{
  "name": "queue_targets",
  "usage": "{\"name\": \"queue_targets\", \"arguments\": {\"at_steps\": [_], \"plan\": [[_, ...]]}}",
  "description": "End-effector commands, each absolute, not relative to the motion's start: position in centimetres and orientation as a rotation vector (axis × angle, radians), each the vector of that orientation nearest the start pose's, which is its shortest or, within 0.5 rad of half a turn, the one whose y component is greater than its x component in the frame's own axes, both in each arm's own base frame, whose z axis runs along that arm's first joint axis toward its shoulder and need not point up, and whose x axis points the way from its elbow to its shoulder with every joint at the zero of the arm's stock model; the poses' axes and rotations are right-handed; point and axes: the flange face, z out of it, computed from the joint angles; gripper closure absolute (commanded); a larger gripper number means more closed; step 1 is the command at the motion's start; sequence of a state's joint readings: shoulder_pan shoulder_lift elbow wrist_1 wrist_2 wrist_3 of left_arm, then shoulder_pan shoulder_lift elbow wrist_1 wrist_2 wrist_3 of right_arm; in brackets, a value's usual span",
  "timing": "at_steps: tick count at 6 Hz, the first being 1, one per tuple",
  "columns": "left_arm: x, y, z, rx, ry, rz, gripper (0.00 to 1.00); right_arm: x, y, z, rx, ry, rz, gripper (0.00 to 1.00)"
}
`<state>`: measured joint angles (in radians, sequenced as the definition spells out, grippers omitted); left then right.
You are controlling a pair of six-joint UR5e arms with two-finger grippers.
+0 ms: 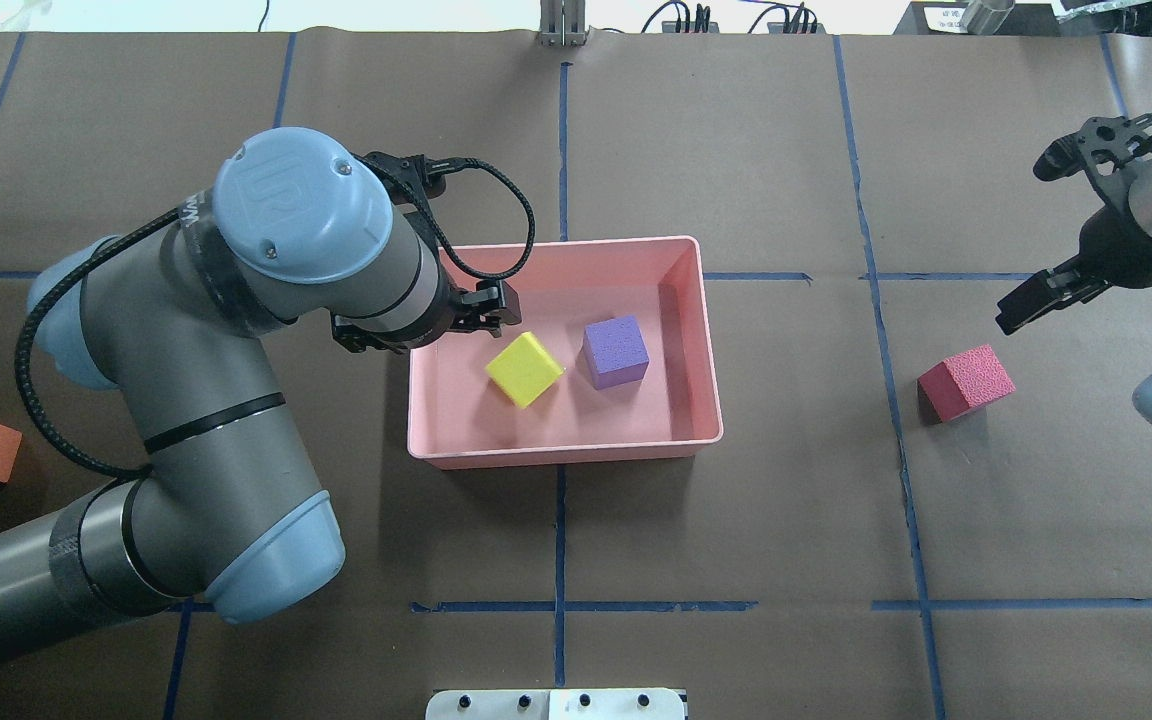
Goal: Place blocks into pink bin with both arms
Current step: 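Carry the yellow cube into the bin while the right gripper grasps the red cube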
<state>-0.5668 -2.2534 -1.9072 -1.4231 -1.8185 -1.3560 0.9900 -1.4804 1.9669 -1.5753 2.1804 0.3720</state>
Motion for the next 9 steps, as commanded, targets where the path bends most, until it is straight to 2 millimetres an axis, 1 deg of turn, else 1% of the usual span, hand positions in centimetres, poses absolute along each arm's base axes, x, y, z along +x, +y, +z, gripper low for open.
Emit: {"name": "queue_targets", "arguments": {"at_steps": [1,2,3,5,6,7,8,9], "plan": [[45.9,-41.9,14.5,0.117,0.889,-0.219,0.0,-27.0,-45.0,45.0,0.178,-0.751,-0.314,0.0],[45.8,-41.8,14.5,0.117,0.889,-0.219,0.0,-28.3,-44.9,46.8,0.161,-0.741,-0.329,0.0],[45.8,-41.8,14.7,0.118,0.887,-0.22,0.0,-29.1,-44.8,48.0,0.137,-0.729,-0.34,0.0],[45.8,-41.9,14.9,0.118,0.884,-0.221,0.0,-29.2,-44.7,48.7,0.13,-0.717,-0.343,0.0],[45.7,-41.8,14.8,0.118,0.885,-0.22,0.0,-30.3,-44.8,51.2,0.089,-0.689,-0.347,0.0],[45.8,-41.9,15.0,0.118,0.882,-0.22,0.0,-31.9,-45.1,52.2,0.068,-0.675,-0.357,0.0],[45.7,-41.9,15.1,0.118,0.881,-0.221,0.0,-32.1,-45.1,52.3,0.065,-0.674,-0.358,0.04],[45.8,-41.8,15.1,0.118,0.881,-0.218,0.0,-32.3,-45.1,52.1,0.063,-0.677,-0.352,0.29]]}}
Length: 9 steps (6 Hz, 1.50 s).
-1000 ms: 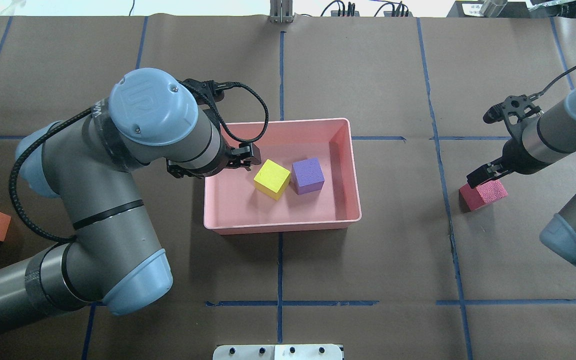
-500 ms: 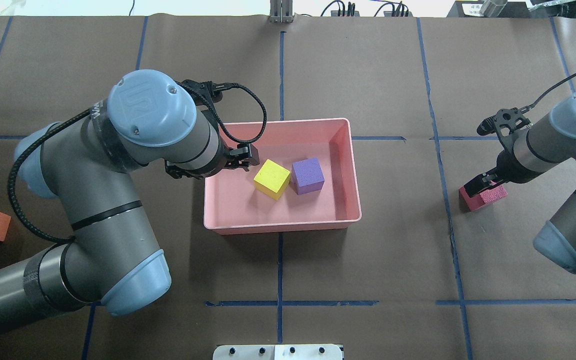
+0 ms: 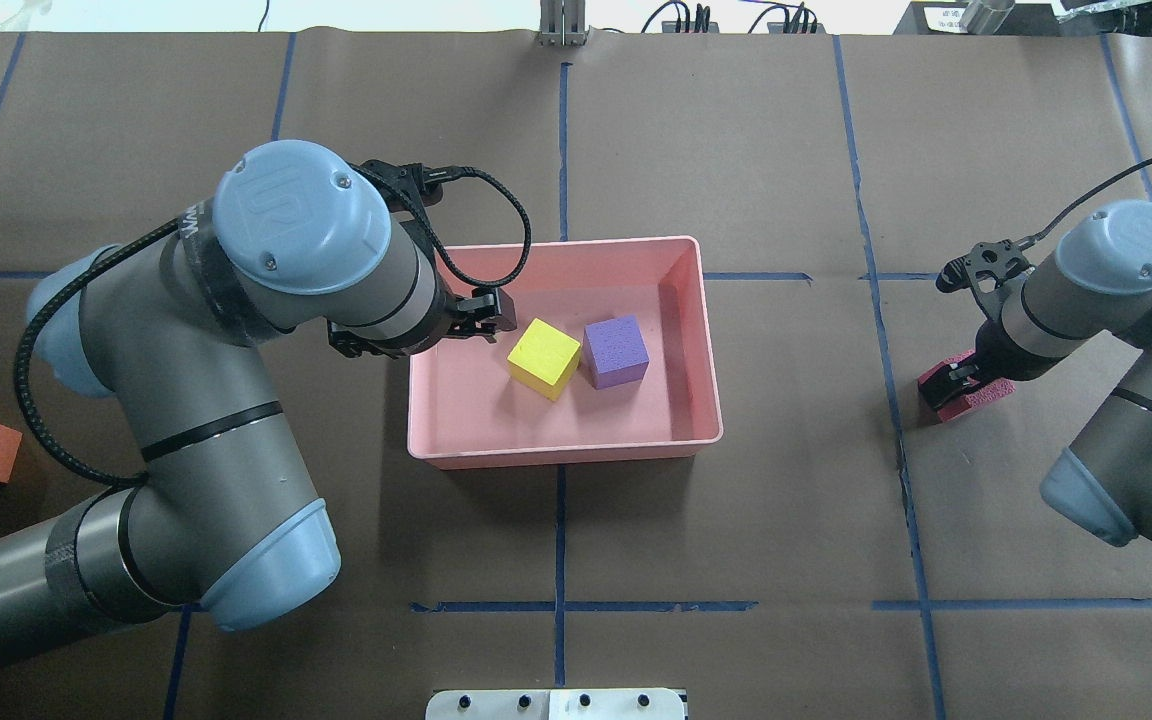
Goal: Place blocks into pink bin with both arms
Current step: 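Release the yellow cube and withdraw the left gripper while the right lifts the red cube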
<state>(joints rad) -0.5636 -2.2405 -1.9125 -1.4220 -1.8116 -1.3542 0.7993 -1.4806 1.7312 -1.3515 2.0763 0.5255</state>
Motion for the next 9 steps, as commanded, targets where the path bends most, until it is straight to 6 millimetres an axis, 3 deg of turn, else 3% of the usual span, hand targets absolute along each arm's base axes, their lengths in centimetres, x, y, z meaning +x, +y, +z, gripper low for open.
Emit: {"name": "queue_targets", "arguments": {"at_steps": [1,2,3,4,5,6,7,8,9], "plan": [[45.7,-41.9,15.1,0.119,0.881,-0.216,0.0,-32.4,-45.2,51.0,0.072,-0.697,-0.358,0.56],[45.2,-41.7,15.0,0.12,0.888,-0.208,0.0,-32.2,-45.3,48.6,0.091,-0.732,-0.363,0.56],[43.5,-41.0,16.7,0.143,0.874,-0.154,0.0,-31.4,-46.4,45.8,0.098,-0.795,-0.337,0.56],[40.9,-41.5,18.1,0.201,0.825,-0.042,0.0,-31.9,-47.4,43.0,0.098,-0.845,-0.297,0.56],[37.2,-43.9,20.0,0.201,0.805,0.08,0.0,-33.1,-48.6,39.3,0.092,-0.871,-0.233,0.56],[32.4,-46.1,24.2,0.181,0.798,0.182,0.0,-34.8,-50.6,32.8,0.059,-0.868,-0.182,0.56],[27.4,-47.9,28.6,0.201,0.762,0.281,0.0,-36.1,-51.3,28.0,0.027,-0.872,-0.13,0.55],[22.3,-49.1,32.6,0.211,0.746,0.362,0.0,-37.5,-51.2,24.4,0.006,-0.902,-0.062,0.55],[17.9,-49.2,36.3,0.211,0.731,0.399,0.0,-40.5,-49.4,20.9,-0.036,-0.931,0.001,0.55]]}}
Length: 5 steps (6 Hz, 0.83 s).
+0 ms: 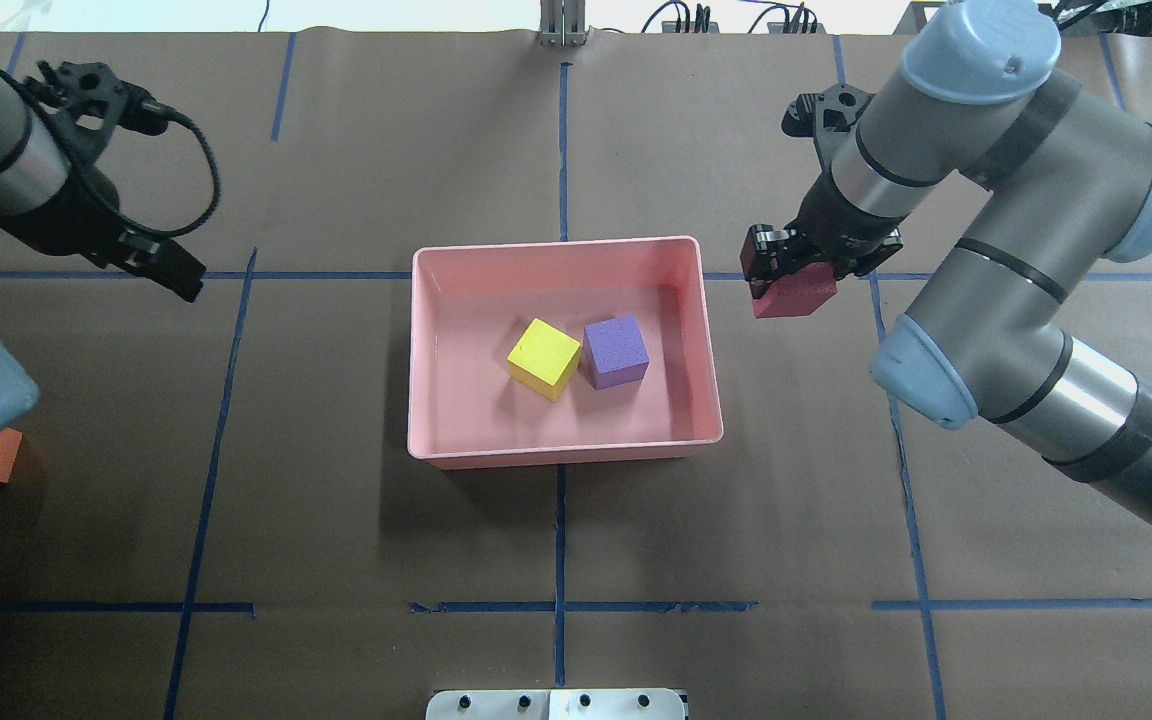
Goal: Place blocks into pink bin with both arms
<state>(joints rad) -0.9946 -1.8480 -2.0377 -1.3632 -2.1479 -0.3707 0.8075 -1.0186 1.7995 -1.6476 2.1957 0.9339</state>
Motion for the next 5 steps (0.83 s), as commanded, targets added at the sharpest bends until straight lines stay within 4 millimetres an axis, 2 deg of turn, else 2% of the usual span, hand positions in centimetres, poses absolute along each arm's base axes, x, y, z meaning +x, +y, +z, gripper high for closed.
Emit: {"name": "queue_targets", "arguments": {"at_steps": [1,2,3,4,5], "plan": [[14.6,-48.8,39.6,0.209,0.719,0.422,0.0,-44.5,-46.7,18.3,-0.041,-0.924,0.068,0.55],[12.7,-47.8,42.2,0.204,0.719,0.415,0.0,-49.0,-42.9,17.3,-0.032,-0.895,0.133,0.52],[11.9,-45.9,45.3,0.206,0.72,0.414,0.0,-52.0,-39.7,18.2,-0.017,-0.851,0.167,0.2],[11.1,-44.1,47.6,0.212,0.724,0.41,0.0,-52.6,-38.6,19.7,0.003,-0.822,0.165,0.0],[10.4,-42.5,49.7,0.188,0.72,0.391,0.0,-51.4,-37.9,19.8,-0.002,-0.817,0.15,0.0]]}}
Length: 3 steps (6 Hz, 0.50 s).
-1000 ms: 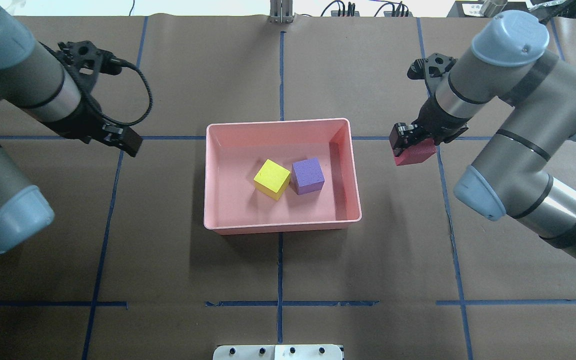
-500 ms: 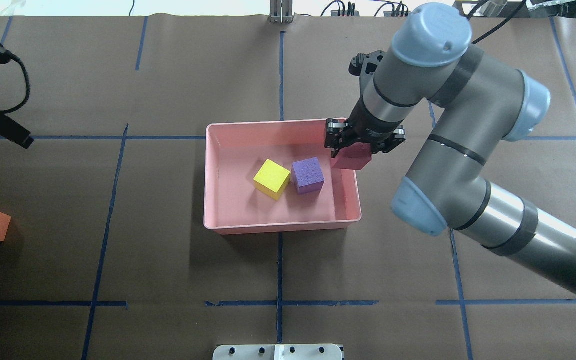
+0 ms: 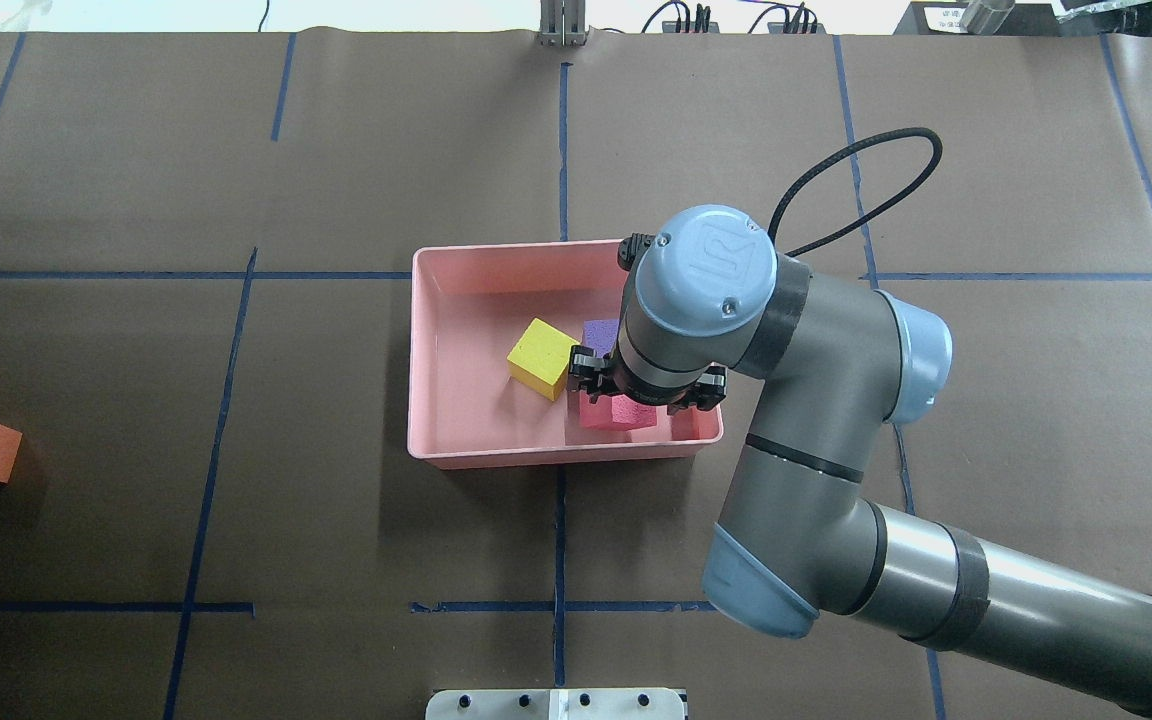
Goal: Place blocks into pink bin with both arms
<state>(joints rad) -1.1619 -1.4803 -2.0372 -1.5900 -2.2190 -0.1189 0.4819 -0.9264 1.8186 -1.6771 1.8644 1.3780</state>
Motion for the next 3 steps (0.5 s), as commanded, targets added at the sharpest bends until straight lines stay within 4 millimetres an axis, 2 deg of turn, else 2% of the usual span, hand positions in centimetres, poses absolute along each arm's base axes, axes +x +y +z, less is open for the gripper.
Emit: {"name": "queue_targets", "arguments": {"at_steps": [1,2,3], "plan": [[9.9,-41.3,50.8,0.162,0.737,0.266,0.0,-48.8,-36.5,18.9,0.005,-0.799,0.095,0.0],[9.3,-39.8,53.4,0.179,0.775,0.137,0.0,-46.8,-36.7,18.9,0.029,-0.79,0.065,0.0],[9.2,-39.4,56.0,0.213,0.825,0.029,0.0,-46.2,-36.9,19.2,0.036,-0.788,0.063,0.0]]}}
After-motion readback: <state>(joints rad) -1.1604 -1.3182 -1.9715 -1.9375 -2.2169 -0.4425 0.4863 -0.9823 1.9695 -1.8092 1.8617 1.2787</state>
